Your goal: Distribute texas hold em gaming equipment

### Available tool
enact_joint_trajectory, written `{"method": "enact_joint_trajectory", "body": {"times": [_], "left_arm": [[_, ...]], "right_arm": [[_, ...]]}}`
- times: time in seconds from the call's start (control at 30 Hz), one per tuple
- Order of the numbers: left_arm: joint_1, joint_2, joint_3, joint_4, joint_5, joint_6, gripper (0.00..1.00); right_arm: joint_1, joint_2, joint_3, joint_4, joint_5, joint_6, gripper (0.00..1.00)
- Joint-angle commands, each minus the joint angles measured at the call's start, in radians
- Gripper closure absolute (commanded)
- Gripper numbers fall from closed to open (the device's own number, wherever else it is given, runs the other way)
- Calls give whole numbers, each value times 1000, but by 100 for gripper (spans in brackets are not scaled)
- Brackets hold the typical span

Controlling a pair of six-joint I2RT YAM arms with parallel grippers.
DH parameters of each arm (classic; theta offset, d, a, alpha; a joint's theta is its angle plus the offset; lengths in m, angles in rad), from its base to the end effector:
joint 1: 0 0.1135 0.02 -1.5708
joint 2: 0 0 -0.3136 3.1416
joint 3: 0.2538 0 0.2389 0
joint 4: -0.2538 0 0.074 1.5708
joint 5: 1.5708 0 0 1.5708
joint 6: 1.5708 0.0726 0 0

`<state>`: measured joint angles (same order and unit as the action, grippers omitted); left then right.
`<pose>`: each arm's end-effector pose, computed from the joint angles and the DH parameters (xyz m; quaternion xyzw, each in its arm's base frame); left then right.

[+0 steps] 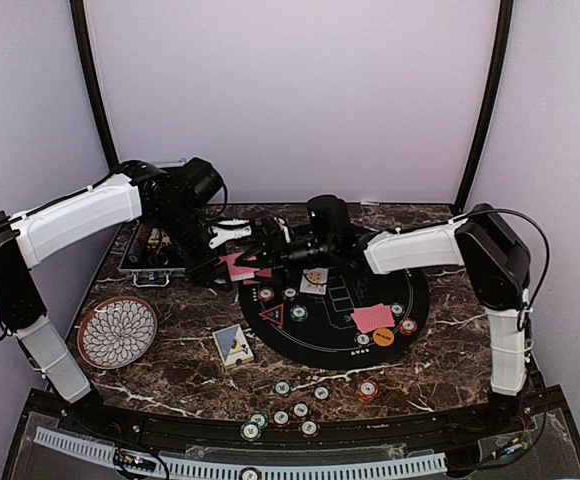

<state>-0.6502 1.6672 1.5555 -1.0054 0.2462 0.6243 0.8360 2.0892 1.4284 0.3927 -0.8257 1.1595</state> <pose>0.2679 -0.2259 0.3297 0.5976 0.7608 -0.1225 0.2216 0.3047 0.4168 0.2587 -0.1228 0.7581 0.6396 0.0330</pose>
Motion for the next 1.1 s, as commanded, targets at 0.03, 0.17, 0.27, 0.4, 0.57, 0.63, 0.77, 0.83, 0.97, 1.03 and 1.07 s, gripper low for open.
{"method": "enact_joint_trajectory", "body": {"times": [0.03,0.17,0.27,0.4,0.57,0.63,0.77,0.83,0.97,1.03,1.07], "left_arm": [[4,-50,17,-15,19,5,100],[4,-50,17,-15,19,4,100],[3,-51,17,-15,21,3,100],[3,-50,15,-15,20,4,100],[5,-49,16,-14,18,3,100],[5,-48,15,-14,16,3,100],[4,-46,15,-12,13,5,100],[4,-46,15,-12,13,4,100],[4,-43,17,-14,14,6,100],[3,-43,17,-15,12,6,100],[3,-43,17,-14,13,6,100]], "right_arm": [[-36,-45,-60,-83,34,-49,53],[-42,-69,-76,-80,31,-47,63],[-47,-90,-90,-42,24,-21,70],[-58,-121,-135,63,7,52,80],[-78,-149,-184,167,-9,131,88],[-83,-154,-203,221,-17,178,91],[-89,-136,-255,462,-45,353,72],[-89,-139,-255,449,-43,346,59],[-92,-156,-241,320,-24,261,52],[-91,-160,-233,285,-16,230,50],[-89,-160,-229,283,-17,228,50]]}}
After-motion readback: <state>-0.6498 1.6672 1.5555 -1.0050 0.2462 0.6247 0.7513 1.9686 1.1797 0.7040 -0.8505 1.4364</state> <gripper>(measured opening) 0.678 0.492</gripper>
